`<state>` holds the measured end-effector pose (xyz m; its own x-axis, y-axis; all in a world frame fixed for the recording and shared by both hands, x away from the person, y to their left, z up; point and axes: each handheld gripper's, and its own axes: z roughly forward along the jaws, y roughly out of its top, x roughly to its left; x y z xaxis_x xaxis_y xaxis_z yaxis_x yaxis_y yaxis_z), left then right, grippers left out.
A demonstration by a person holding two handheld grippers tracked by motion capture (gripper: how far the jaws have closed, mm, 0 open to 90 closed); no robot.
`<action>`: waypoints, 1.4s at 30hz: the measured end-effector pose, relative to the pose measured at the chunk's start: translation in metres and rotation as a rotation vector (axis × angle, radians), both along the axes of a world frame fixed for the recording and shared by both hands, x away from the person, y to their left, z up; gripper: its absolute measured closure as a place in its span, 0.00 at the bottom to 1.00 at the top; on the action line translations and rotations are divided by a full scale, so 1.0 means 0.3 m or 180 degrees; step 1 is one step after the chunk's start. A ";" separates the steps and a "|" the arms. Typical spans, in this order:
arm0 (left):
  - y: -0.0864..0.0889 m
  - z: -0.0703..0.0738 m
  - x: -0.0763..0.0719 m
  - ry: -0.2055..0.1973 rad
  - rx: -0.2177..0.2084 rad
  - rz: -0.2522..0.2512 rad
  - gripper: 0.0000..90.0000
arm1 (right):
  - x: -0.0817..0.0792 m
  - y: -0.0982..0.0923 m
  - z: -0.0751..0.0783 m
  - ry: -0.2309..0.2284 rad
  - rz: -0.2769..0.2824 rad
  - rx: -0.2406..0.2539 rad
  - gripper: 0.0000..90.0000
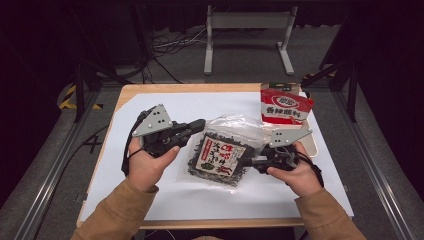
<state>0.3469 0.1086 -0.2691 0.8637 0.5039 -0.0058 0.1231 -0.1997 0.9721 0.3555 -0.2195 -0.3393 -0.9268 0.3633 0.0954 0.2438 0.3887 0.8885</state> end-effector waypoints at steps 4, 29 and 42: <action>0.007 -0.005 0.003 0.0028 -0.0025 -0.0009 1.00 | -0.004 0.001 0.003 -0.0015 0.0040 -0.0020 0.81; 0.070 -0.007 -0.012 0.0077 -0.0240 -0.0022 0.96 | -0.029 -0.005 0.081 0.0137 0.0045 -0.0304 0.85; 0.102 -0.019 -0.018 0.0012 -0.0231 0.0083 0.64 | -0.043 -0.027 0.148 -0.0001 -0.0084 -0.0368 0.85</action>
